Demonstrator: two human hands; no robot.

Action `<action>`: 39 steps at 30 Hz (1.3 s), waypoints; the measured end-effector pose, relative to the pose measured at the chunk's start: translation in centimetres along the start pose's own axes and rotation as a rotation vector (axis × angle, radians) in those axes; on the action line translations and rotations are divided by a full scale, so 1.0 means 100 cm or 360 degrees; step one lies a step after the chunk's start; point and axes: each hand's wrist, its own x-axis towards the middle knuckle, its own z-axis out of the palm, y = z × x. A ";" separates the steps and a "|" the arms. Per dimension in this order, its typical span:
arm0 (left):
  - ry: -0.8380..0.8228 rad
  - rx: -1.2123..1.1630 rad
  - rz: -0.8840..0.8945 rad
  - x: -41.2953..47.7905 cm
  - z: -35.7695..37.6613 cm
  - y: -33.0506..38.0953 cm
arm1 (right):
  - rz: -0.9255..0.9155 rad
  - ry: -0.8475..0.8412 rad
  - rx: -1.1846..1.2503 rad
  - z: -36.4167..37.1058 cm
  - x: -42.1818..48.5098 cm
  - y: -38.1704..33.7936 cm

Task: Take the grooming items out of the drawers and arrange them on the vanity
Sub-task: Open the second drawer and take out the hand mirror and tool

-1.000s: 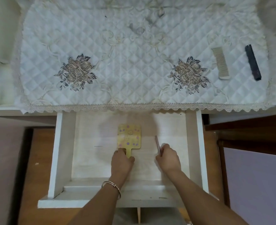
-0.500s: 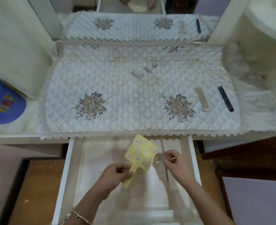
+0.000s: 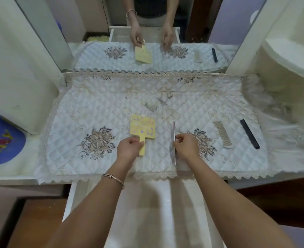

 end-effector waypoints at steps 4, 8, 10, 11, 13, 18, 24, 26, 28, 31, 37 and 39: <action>0.0090 0.0407 0.0154 0.005 0.007 -0.004 | 0.0009 -0.0015 -0.0082 0.008 0.016 0.004; 0.0175 0.0624 0.0340 -0.002 0.012 -0.005 | -0.0061 0.0033 -0.0132 0.010 0.024 0.009; 0.0181 0.0681 0.0390 -0.007 0.009 -0.005 | -0.0089 0.0049 -0.0129 0.009 0.022 0.010; 0.0180 0.0709 0.0415 -0.010 0.007 -0.006 | -0.0111 0.0062 -0.0112 0.009 0.019 0.011; 0.0189 0.0748 0.0463 -0.018 0.001 -0.009 | -0.0183 0.0096 -0.0082 0.010 0.013 0.015; -0.0002 0.0862 0.0673 -0.061 -0.033 -0.042 | -0.0463 -0.0025 -0.0234 -0.001 -0.041 0.035; -0.0331 0.1375 0.0480 -0.132 -0.095 -0.160 | -0.0337 -0.0418 -0.0412 0.011 -0.179 0.117; -0.0386 0.1450 0.0358 -0.158 -0.116 -0.195 | -0.0238 -0.0424 -0.0443 0.022 -0.223 0.148; -0.0408 0.1445 0.0323 -0.183 -0.137 -0.221 | -0.0188 -0.0359 -0.0434 0.029 -0.260 0.171; -0.0420 0.1329 0.0411 -0.218 -0.162 -0.243 | -0.0187 -0.0261 -0.0511 0.034 -0.303 0.189; -0.0279 0.1272 0.0679 -0.237 -0.175 -0.270 | -0.0343 -0.0088 -0.0575 0.038 -0.331 0.189; -0.0196 0.1238 0.0683 -0.236 -0.172 -0.268 | -0.0333 -0.0032 -0.0584 0.040 -0.330 0.188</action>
